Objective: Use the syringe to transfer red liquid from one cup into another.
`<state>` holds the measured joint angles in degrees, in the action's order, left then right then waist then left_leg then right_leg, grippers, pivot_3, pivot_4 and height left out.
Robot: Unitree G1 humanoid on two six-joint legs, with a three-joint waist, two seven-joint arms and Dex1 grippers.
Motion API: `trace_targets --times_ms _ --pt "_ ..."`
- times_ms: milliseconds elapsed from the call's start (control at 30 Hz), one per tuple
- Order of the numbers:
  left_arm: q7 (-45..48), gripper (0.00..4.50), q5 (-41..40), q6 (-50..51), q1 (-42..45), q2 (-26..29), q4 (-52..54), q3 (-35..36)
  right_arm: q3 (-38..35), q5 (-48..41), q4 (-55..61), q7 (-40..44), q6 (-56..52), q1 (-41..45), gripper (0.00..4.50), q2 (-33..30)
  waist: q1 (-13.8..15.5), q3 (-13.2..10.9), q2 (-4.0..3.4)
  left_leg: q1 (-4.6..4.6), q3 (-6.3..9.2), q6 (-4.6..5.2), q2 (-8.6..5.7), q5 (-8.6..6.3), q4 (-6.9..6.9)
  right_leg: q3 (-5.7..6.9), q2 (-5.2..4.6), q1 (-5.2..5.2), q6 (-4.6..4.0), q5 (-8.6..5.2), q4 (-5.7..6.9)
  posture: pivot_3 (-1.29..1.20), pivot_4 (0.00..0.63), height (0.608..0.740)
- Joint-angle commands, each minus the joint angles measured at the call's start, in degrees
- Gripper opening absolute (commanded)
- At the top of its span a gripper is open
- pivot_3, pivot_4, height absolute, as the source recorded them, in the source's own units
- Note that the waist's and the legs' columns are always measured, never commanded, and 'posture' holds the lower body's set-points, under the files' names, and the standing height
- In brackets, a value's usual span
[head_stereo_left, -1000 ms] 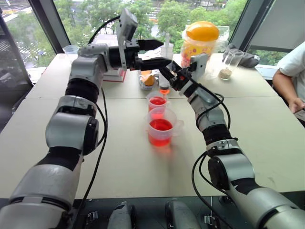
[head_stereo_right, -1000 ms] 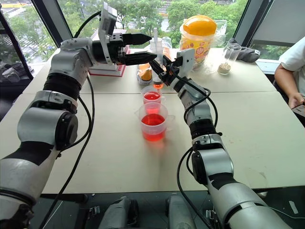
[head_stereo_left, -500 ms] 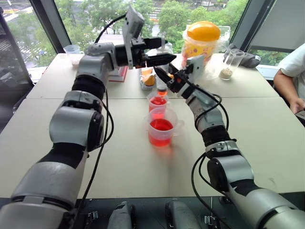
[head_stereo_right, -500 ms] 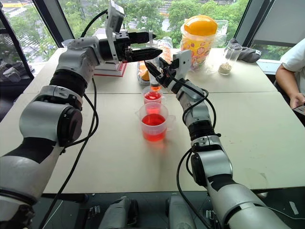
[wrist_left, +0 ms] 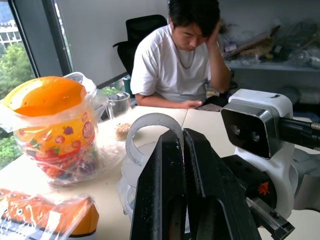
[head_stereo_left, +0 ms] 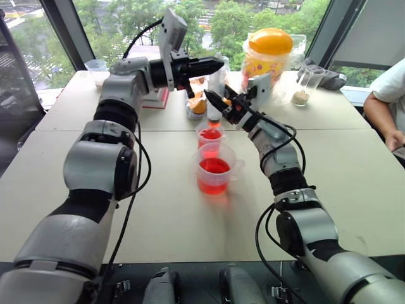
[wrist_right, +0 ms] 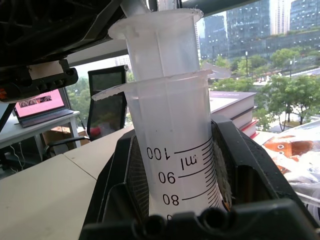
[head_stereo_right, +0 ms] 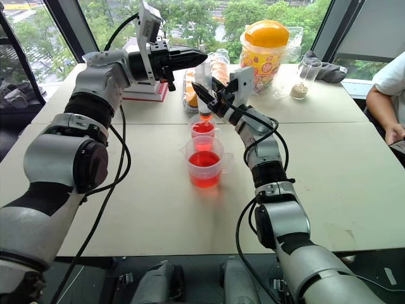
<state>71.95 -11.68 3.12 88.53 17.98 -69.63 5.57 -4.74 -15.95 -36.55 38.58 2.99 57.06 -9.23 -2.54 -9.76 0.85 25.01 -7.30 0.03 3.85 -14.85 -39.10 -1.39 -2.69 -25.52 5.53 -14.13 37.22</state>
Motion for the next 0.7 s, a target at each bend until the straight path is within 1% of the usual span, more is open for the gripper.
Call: trace_targets --times_ms 33,333,700 --pt "0.4 0.03 1.5 -0.6 0.7 -0.9 0.4 -0.7 -0.9 -2.8 8.3 -0.4 -2.7 2.1 1.38 0.1 0.0 0.0 0.0 0.0 0.0 0.0 0.0 0.0 0.0 0.0 0.0 0.0 0.0 0.0 0.0 0.0 0.15 0.74" --pt "0.5 0.03 2.1 -0.8 -0.4 -0.9 0.1 -1.2 -1.4 -6.0 18.2 -1.3 -11.8 1.6 1.38 0.3 0.0 0.0 0.0 0.0 0.0 0.0 0.0 0.0 0.0 0.0 0.0 0.0 0.0 0.0 0.01 0.0 0.15 0.74" --pt "1.9 0.03 2.3 -0.5 -1.6 -1.0 0.7 -1.7 -2.2 -6.2 17.8 -2.0 -12.5 3.8 1.38 0.4 0.0 0.0 0.0 0.0 0.0 0.0 0.0 0.0 0.0 0.0 0.0 0.0 0.0 0.0 0.01 0.0 0.15 0.74"
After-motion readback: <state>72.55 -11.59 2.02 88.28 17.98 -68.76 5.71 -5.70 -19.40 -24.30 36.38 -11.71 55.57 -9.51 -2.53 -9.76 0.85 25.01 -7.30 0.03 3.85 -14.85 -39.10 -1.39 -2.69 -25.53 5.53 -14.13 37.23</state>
